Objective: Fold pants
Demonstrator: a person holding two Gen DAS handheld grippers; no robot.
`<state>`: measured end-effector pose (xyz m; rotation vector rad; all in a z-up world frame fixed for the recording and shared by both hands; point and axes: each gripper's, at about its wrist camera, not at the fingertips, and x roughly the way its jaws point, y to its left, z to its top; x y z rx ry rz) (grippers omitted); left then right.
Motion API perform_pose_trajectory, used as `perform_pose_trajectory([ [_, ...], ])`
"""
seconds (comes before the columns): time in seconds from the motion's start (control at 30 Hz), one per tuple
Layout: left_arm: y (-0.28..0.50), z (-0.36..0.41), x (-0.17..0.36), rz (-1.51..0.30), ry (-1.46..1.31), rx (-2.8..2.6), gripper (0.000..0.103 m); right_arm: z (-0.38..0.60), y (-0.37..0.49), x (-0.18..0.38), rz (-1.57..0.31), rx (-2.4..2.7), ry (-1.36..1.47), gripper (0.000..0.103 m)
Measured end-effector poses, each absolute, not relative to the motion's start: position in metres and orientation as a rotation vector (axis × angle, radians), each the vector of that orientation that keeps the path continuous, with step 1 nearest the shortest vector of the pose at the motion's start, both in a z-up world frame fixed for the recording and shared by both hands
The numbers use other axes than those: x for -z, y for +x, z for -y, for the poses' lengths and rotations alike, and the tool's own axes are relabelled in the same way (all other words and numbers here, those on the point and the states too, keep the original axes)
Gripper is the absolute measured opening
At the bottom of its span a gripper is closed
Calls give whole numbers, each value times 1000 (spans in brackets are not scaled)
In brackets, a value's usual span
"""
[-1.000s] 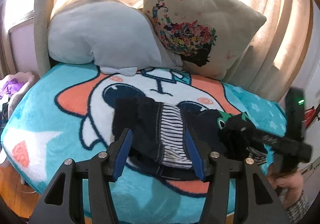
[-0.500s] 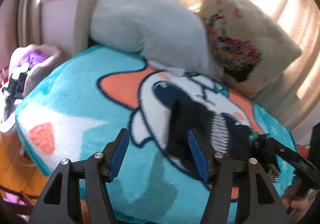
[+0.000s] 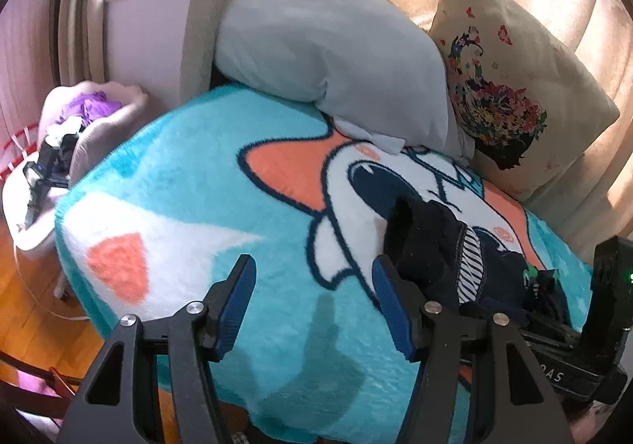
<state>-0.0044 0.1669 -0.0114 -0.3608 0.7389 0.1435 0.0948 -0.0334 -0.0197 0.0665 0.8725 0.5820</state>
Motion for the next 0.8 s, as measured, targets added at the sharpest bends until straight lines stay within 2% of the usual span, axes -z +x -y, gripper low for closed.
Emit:
perform_pose_trajectory([
  [0.37,-14,-171,4,-700,-244,-236,60,18,89,-5,-848,-580,23,64],
  [0.8,-21,-192,10,-710,-274,-265,60,-40,109,-10,-878,-606,-67,64],
])
